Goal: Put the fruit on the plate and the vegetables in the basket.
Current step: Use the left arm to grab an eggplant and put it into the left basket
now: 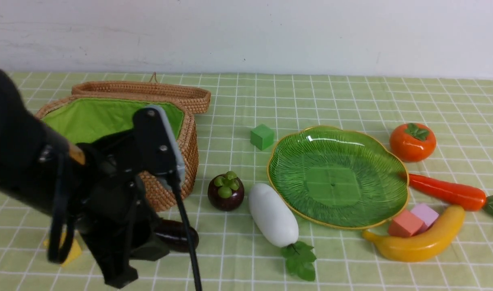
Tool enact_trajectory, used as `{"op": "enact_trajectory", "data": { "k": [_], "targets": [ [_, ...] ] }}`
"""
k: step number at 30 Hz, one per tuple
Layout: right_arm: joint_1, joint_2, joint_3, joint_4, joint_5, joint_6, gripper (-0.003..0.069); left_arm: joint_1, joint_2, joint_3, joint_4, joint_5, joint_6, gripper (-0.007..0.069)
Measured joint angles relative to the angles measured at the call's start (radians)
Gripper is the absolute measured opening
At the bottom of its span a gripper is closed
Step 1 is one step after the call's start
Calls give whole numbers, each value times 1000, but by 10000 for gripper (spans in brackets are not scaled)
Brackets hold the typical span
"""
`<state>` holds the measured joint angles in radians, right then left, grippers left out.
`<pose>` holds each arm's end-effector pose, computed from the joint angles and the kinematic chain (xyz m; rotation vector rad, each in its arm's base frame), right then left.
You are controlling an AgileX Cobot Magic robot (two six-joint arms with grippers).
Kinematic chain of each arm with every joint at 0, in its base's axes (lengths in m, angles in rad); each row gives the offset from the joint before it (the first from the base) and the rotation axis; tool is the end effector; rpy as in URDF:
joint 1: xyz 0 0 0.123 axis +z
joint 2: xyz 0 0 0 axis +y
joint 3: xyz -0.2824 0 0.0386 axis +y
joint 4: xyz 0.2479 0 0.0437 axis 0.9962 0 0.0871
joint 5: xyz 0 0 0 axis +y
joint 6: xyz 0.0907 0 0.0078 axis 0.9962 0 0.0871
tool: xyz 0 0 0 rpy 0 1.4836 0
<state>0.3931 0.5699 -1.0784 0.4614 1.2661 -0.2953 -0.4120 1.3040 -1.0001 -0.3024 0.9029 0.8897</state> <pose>0.0263 0.0528 0.4176 -0.8226 2.0475 0.6206 0.2230 -0.1207 0.2943 1.4520 2.1968 -0.2180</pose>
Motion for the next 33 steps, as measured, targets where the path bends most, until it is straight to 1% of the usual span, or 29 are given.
{"op": "enact_trajectory", "data": {
  "k": [1, 2, 4, 6, 8, 10, 11, 14, 17, 19, 22, 29, 31, 33],
  "targets": [
    [0, 0, 0, -2, 0, -7, 64, 0, 49, 0, 3, -38, 34, 442],
    [0, 0, 0, -3, 0, -14, 65, 0, 83, 0, 5, -71, 60, 491],
    [0, 0, 0, -5, 0, -28, 66, 0, 144, -2, 9, -127, 110, 561],
    [0, 0, 0, -6, 0, -35, 68, 0, 204, -4, 27, -179, 169, 601],
    [0, 0, 0, -7, 0, -35, 68, 0, 237, -5, 43, -207, 203, 607],
    [0, 0, 0, -7, 0, -36, 69, 0, 294, -5, 100, -265, 253, 586],
    [0, 0, 0, -7, 0, -36, 69, 0, 308, -5, 112, -276, 262, 576],
    [0, 0, 0, -7, 0, -36, 72, 0, 349, -5, 158, -325, 275, 512],
    [0, 0, 0, -7, 0, -36, 74, 0, 375, -5, 170, -351, 278, 463],
    [0, 0, 0, -7, 0, -36, 76, 0, 404, -5, 177, -372, 280, 410],
    [0, 0, 0, -7, 0, -36, 76, 0, 426, -12, 178, -395, 282, 381],
    [0, 0, 0, -3, 0, -36, 76, 0, 444, -28, 178, -375, 282, 372],
    [0, 0, 0, -3, 0, -36, 76, 0, 444, -28, 178, -372, 270, 377],
    [0, 0, 0, -3, 0, -36, 76, 0, 443, -28, 180, -378, 237, 401]
  ]
}}
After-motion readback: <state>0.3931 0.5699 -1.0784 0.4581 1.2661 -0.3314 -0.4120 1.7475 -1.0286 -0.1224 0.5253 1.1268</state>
